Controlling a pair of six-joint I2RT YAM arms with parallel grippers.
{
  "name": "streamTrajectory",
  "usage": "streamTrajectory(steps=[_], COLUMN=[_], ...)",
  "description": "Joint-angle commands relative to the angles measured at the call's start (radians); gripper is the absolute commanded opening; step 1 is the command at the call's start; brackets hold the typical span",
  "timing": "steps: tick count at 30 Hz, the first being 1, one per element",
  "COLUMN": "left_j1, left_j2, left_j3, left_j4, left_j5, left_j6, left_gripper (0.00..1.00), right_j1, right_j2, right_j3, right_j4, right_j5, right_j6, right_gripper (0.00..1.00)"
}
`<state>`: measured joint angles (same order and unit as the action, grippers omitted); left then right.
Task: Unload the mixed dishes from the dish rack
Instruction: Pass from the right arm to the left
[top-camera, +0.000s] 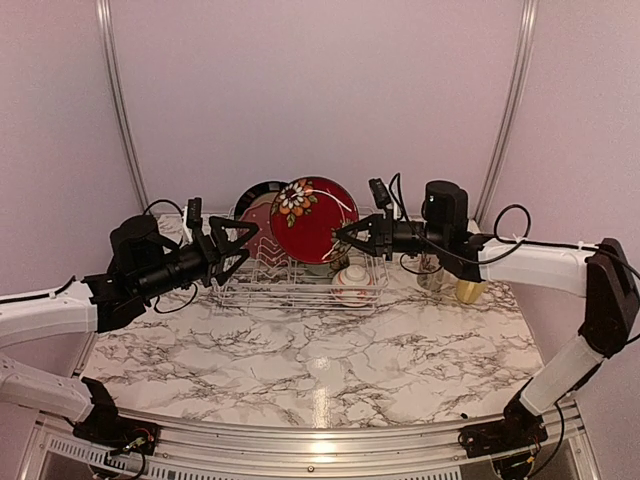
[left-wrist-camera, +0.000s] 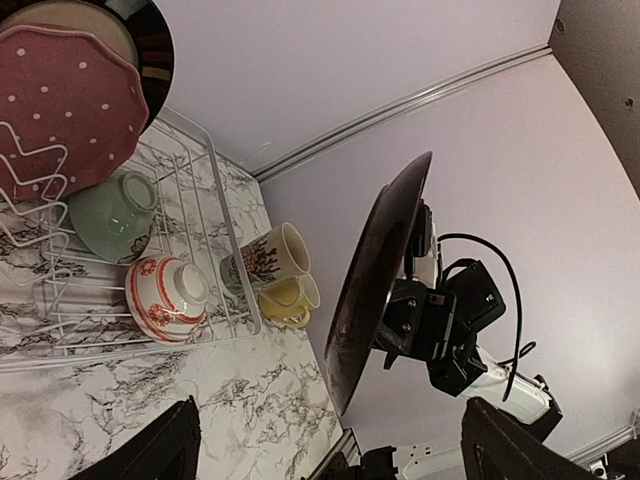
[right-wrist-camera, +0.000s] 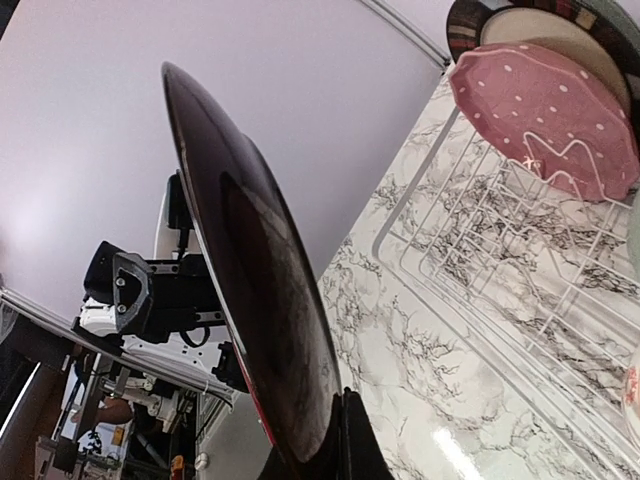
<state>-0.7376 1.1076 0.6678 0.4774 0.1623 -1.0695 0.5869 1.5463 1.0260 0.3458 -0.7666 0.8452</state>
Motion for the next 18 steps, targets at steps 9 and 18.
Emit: streamTrajectory(steps=[9, 18], left_j1=[-0.021, -0.03], left_j2=[0.09, 0.097], left_j3=[0.054, 0.108], left_j4=[0.231, 0.102], left_j5=[0.153, 0.073], left_j6=[-0.012, 0.005], left_gripper=[0.82, 0.41], right_j1=[0.073, 0.102], right_j2=[0.027, 0.043], right_j3=[0.061, 0.032], right_j4=[0.262, 0.326], right_j5=[-0.061, -0.052], right_j6=[0.193, 0.216], right_gripper=[0.0, 0.0])
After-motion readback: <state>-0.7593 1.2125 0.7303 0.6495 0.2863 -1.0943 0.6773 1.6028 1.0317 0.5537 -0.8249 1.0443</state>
